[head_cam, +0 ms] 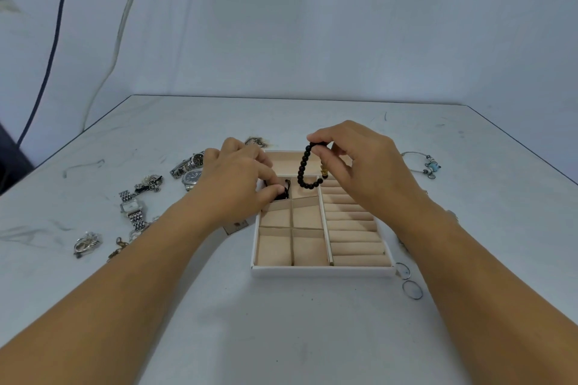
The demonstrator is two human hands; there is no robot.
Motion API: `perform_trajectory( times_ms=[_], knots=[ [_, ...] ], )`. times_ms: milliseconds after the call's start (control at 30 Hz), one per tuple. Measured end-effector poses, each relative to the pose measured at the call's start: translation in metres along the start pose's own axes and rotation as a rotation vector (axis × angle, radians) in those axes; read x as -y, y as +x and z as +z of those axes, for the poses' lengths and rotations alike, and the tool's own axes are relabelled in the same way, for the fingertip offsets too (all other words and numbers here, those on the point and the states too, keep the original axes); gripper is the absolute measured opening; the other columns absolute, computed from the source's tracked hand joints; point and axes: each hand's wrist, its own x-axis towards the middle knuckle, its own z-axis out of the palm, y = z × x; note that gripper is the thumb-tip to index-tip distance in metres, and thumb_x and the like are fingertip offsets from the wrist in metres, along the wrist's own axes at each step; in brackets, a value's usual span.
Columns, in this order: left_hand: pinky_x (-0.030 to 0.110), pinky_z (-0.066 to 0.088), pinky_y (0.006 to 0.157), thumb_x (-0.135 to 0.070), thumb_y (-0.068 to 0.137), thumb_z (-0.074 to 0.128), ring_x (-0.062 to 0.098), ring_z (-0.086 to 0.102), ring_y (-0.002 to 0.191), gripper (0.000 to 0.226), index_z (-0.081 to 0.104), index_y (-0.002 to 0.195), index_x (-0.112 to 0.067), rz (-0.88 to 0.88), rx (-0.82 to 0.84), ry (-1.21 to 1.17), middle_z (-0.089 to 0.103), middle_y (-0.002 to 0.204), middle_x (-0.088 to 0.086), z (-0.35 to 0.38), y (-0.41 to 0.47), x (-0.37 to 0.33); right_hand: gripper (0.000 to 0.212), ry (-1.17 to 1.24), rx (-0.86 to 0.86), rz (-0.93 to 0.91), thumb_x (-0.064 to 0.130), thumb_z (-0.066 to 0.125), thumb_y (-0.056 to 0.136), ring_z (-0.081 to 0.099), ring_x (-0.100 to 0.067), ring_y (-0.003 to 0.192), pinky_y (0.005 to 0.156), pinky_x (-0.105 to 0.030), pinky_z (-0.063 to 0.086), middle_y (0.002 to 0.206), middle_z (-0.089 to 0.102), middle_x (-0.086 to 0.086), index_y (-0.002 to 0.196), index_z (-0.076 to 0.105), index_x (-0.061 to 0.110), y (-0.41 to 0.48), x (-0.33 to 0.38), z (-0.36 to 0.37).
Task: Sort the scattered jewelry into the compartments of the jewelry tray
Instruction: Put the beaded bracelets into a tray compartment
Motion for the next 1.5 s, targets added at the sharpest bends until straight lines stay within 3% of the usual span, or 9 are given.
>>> perform_trajectory(
  times_ms=[200,367,633,767,900,1000,1200,1333,1500],
  knots=[
    [0.032,0.016,0.087,-0.059,0.081,0.042,0.009,0.025,0.111,0.035,0.064,0.106,-0.051,0.014,0.020,-0.115,0.047,0.115,-0.024,-0.003,-0.008,0.010,0.015,0.007,-0.006,-0.011,0.014,0.060,0.090,0.059,-0.008,0.074,0.071,-0.025,0.050,0.090,0.066,0.001,0.103,0.067,0.012,0.002,0.005,0.004],
    [0.031,0.018,0.088,-0.052,0.086,0.051,0.004,0.023,0.107,0.031,0.058,0.115,-0.047,0.004,-0.071,-0.130,0.051,0.113,-0.019,-0.015,-0.016,0.026,0.016,0.007,0.050,-0.046,0.014,0.060,0.089,0.057,-0.004,0.075,0.072,-0.016,0.046,0.091,0.067,-0.001,0.103,0.067,0.010,0.009,0.011,0.011],
    [0.035,0.031,0.092,-0.059,0.077,0.051,0.011,0.037,0.116,0.040,0.063,0.112,-0.042,0.012,-0.034,-0.183,0.059,0.114,-0.018,-0.009,-0.027,0.037,0.016,0.058,0.111,0.030,0.013,0.061,0.088,0.051,-0.001,0.071,0.072,-0.010,0.042,0.087,0.062,0.007,0.102,0.068,0.011,0.021,0.017,0.025],
    [0.038,0.032,0.090,-0.056,0.078,0.053,0.015,0.038,0.117,0.039,0.064,0.112,-0.039,-0.023,-0.069,-0.099,0.058,0.113,-0.016,-0.010,-0.026,0.048,0.015,0.054,0.209,0.115,0.013,0.060,0.089,0.049,0.011,0.069,0.071,-0.003,0.037,0.087,0.056,0.012,0.102,0.068,0.013,0.022,0.014,0.033],
    [0.042,0.030,0.103,-0.049,0.089,0.051,0.017,0.033,0.131,0.040,0.055,0.126,-0.034,-0.164,-0.027,-0.041,0.049,0.134,-0.007,-0.007,-0.025,0.071,0.016,0.046,0.309,0.156,0.014,0.060,0.090,0.051,-0.001,0.073,0.070,-0.005,0.037,0.091,0.064,0.002,0.103,0.068,0.013,0.024,0.017,0.038],
    [0.044,0.027,0.110,-0.049,0.091,0.047,0.016,0.028,0.137,0.045,0.048,0.133,-0.033,-0.173,0.034,-0.080,0.041,0.144,-0.002,0.003,-0.026,0.078,0.017,0.008,0.393,0.188,0.015,0.058,0.091,0.049,-0.003,0.076,0.067,-0.001,0.034,0.095,0.064,0.001,0.104,0.068,0.016,0.025,0.022,0.038],
    [0.046,0.024,0.111,-0.060,0.079,0.037,0.018,0.027,0.138,0.055,0.058,0.123,-0.035,-0.151,-0.019,-0.153,0.048,0.138,-0.005,0.010,-0.029,0.075,0.016,-0.045,0.504,0.229,0.020,0.056,0.091,0.046,0.003,0.068,0.067,0.005,0.029,0.098,0.065,0.006,0.104,0.066,0.022,0.025,0.027,0.037],
    [0.049,0.026,0.111,-0.065,0.076,0.033,0.017,0.025,0.140,0.054,0.061,0.117,-0.042,-0.134,-0.012,-0.161,0.053,0.133,-0.014,0.014,-0.029,0.079,0.015,-0.011,0.568,0.271,0.021,0.059,0.090,0.049,0.018,0.062,0.062,0.005,0.031,0.094,0.069,0.009,0.101,0.069,0.024,0.027,0.026,0.036],
    [0.048,0.024,0.113,-0.068,0.075,0.030,0.018,0.024,0.141,0.058,0.059,0.119,-0.043,-0.130,-0.005,-0.143,0.053,0.133,-0.016,0.016,-0.028,0.081,0.023,-0.072,0.666,0.234,0.026,0.056,0.092,0.044,-0.002,0.086,0.067,0.007,0.025,0.110,0.053,0.007,0.113,0.066,0.027,0.027,0.024,0.036]
  ],
)
